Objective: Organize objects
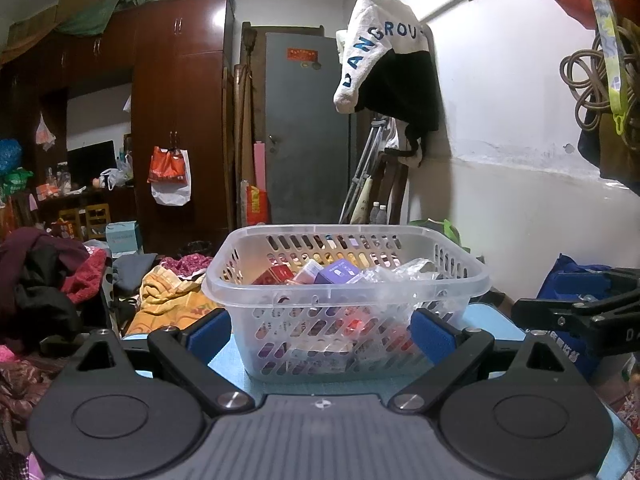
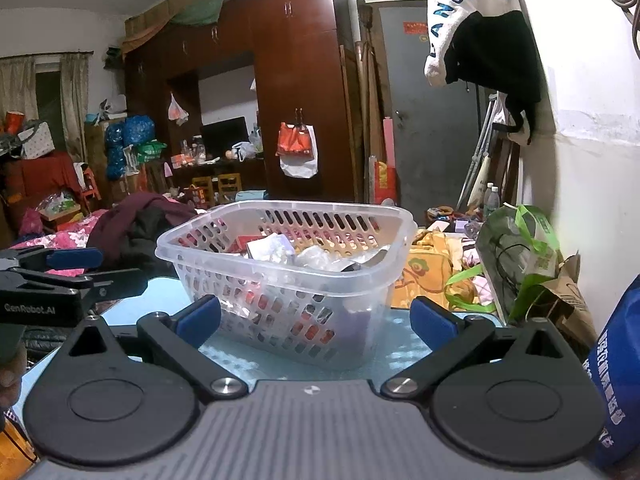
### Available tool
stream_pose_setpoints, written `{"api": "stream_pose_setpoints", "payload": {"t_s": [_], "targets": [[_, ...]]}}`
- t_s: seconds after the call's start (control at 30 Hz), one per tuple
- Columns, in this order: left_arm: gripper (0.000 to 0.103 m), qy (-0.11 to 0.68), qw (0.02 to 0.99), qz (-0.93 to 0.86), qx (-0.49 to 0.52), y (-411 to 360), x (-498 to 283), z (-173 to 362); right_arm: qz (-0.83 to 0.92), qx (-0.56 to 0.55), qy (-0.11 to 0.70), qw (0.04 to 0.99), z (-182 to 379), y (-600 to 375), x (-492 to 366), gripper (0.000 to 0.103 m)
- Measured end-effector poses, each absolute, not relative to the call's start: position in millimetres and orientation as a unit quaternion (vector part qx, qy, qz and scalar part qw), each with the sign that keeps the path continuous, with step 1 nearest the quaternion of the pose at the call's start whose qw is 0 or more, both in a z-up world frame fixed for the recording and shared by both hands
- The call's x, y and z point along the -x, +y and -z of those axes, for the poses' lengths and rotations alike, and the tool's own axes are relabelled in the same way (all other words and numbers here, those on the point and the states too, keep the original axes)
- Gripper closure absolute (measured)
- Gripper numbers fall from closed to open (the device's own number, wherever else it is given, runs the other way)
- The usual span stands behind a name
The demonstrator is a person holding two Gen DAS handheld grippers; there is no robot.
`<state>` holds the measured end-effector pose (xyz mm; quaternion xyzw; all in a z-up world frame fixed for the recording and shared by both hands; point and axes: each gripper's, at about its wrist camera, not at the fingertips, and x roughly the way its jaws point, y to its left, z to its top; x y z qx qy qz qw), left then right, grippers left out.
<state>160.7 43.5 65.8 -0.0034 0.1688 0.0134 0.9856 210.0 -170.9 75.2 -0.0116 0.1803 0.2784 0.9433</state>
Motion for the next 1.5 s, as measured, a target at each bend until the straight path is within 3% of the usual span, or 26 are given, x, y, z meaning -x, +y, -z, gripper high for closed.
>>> {"api": "stream_pose_setpoints", "payload": {"t_s": [1.5], "targets": [[0.005, 0.174, 0.985, -0.01, 0.003, 38.5, -161.3, -66.3, -0.283, 0.02, 0.18, 0.942, -75.9, -170.7, -209.0, 0.0]]}}
